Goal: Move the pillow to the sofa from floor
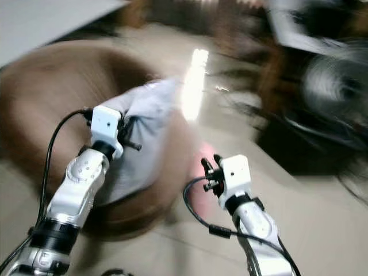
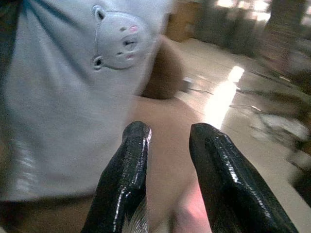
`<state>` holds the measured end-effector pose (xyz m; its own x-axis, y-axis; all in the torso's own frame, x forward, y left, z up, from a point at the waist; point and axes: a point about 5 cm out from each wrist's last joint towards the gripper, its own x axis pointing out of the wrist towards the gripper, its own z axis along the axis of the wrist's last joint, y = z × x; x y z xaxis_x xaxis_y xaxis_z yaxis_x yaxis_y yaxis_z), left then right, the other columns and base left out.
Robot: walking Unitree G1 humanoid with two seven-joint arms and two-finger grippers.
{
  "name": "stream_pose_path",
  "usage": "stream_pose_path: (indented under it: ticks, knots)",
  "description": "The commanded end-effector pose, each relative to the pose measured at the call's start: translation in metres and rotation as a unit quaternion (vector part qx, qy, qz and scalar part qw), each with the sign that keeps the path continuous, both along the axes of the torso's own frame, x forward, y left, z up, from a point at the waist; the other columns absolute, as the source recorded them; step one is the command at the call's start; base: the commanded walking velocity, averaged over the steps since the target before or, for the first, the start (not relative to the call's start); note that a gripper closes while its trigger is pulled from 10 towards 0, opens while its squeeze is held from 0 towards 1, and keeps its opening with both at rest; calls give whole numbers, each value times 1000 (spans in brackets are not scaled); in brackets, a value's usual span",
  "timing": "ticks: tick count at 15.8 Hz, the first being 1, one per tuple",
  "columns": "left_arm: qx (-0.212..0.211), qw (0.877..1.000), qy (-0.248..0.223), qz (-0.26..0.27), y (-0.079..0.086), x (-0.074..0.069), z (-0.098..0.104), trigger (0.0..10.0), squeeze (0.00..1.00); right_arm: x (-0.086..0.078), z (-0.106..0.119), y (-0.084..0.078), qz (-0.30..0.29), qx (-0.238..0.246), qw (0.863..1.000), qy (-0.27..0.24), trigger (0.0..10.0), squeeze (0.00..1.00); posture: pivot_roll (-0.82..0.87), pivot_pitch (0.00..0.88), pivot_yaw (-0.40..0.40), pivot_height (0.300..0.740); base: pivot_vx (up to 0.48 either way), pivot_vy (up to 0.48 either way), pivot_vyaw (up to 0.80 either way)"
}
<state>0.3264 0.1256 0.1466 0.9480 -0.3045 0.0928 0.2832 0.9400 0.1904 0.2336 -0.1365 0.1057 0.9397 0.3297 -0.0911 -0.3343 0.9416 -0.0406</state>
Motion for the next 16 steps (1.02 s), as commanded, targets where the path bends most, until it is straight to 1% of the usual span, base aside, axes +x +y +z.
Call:
stream_pose_path:
  ticks: [1,2,4,7,8,10,12,16]
  knots:
    - [6,1000,-16,-8,-3,4,6,10000,0,1,5,2,-2,7,1000,-12,10000,0,40,7,-77,740,382,0,800]
    - [7,1000,-13,-18,-8,6,5,10000,0,1,4,-1,-12,20,1000,-12,10000,0,38,7,-76,740,379,0,0]
    - [7,999,-4,-40,-21,14,2,10000,0,1,2,-5,-24,20,999,-8,10000,0,27,8,-67,740,375,0,0]
    - [5,999,5,-54,-32,21,1,10000,0,0,2,-7,-26,19,999,-7,10000,0,16,10,-59,740,374,0,0]
    - [5,998,6,-56,-33,22,1,10000,0,0,1,-7,-27,19,999,-7,10000,0,16,10,-59,740,371,0,0]
    - [17,998,11,-67,-42,29,-1,10000,0,-2,0,-7,-27,20,999,-4,10000,0,13,14,-55,740,369,0,0]
    - [18,998,26,-49,-47,39,0,10000,0,-5,-2,-4,-16,18,1000,3,10000,0,12,15,-54,740,366,0,0]
    - [31,999,33,-26,-49,51,3,10000,0,-7,-3,-2,-2,12,1000,4,10000,0,0,13,-47,740,363,0,0]
